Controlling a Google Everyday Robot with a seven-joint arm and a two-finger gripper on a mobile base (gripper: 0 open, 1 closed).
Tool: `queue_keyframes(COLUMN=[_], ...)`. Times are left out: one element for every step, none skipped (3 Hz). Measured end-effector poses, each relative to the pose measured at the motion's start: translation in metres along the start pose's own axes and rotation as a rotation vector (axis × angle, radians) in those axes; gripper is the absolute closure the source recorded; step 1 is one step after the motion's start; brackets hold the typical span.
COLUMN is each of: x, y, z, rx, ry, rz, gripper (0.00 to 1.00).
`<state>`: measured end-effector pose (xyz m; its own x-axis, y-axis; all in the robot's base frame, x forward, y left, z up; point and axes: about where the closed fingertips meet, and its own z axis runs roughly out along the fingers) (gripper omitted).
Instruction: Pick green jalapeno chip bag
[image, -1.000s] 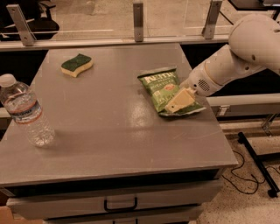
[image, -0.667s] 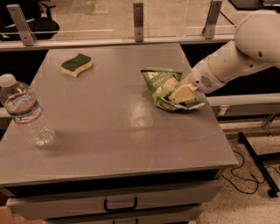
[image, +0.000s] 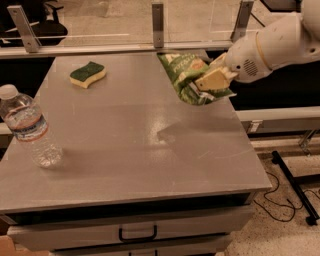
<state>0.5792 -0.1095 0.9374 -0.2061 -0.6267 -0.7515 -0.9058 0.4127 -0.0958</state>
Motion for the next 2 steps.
queue_keyframes(x=[-0.0489, -0.0546], y=[0.0145, 0.0153], z=[-0.0174, -0.0199], rx=[-0.051, -0.053], ry=[-0.118, -0.132], rz=[-0.077, -0.082], gripper=[1.0, 1.0])
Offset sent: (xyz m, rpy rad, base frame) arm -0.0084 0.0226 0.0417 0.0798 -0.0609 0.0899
